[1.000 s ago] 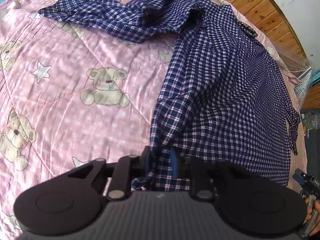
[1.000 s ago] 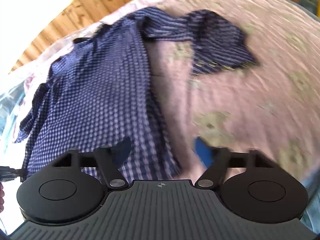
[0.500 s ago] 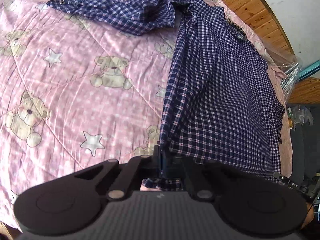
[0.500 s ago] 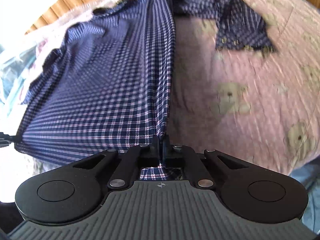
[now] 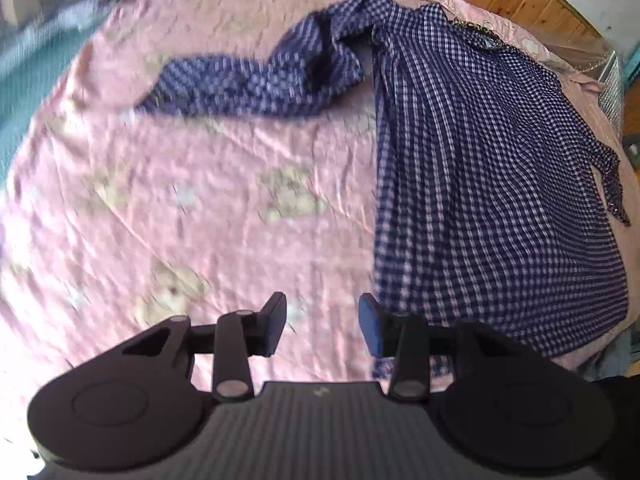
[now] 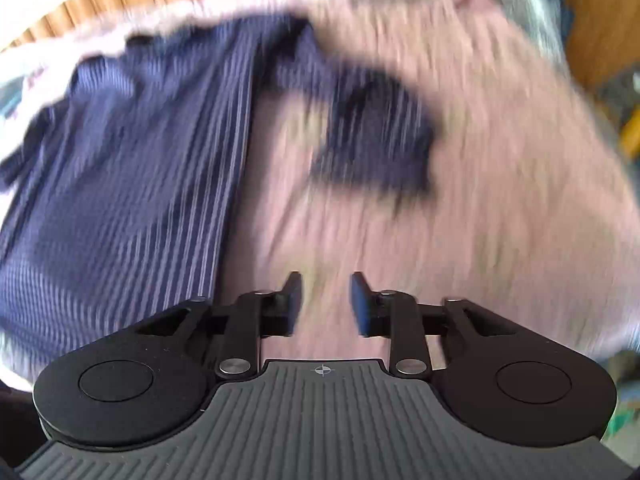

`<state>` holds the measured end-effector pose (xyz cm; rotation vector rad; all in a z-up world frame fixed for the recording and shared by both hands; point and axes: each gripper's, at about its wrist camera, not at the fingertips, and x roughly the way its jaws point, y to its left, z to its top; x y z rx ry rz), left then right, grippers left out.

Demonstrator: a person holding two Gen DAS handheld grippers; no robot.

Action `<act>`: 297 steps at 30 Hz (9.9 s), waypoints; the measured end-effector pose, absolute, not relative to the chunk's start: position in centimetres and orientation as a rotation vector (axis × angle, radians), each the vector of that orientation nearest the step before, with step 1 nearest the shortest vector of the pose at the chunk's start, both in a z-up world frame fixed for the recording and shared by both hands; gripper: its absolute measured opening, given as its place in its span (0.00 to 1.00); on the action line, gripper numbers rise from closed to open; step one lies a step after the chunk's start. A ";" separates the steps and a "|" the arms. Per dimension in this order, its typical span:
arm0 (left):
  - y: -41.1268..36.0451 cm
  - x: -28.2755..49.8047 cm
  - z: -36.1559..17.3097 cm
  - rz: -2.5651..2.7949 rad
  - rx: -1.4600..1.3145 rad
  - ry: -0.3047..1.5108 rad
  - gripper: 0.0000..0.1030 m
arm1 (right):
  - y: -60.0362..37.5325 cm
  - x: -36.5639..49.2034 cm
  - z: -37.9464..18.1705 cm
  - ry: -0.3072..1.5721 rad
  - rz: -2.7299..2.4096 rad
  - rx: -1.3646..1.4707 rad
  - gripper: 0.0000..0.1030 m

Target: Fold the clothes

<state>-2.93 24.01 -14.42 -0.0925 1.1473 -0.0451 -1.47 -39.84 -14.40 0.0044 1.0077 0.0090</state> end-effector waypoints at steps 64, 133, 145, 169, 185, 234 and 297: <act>12.6 44.6 -22.5 0.030 0.196 1.040 0.16 | -43.0 17.3 -25.7 1.023 -0.266 -0.825 0.50; 52.9 9.0 -18.6 0.524 -0.959 0.519 0.06 | 13.8 0.2 -24.1 1.130 0.817 -0.420 0.10; 44.6 5.2 -18.4 0.377 -0.608 0.749 0.40 | 9.7 -0.7 -19.8 1.055 0.847 -0.178 0.47; 14.9 -7.5 -21.8 -0.133 -0.274 1.114 0.01 | -35.3 -10.6 -24.5 1.061 0.041 0.287 0.04; 17.7 -10.8 -22.7 0.039 -0.497 1.216 0.64 | -39.0 -11.2 -25.3 0.929 0.186 0.500 0.58; -2.2 11.4 -19.0 0.024 0.153 1.177 0.43 | -57.1 21.7 -22.2 0.886 0.197 -0.255 0.09; 18.6 47.4 -26.2 -0.242 0.298 0.991 0.04 | -20.7 55.6 -26.3 1.024 0.676 -0.047 0.04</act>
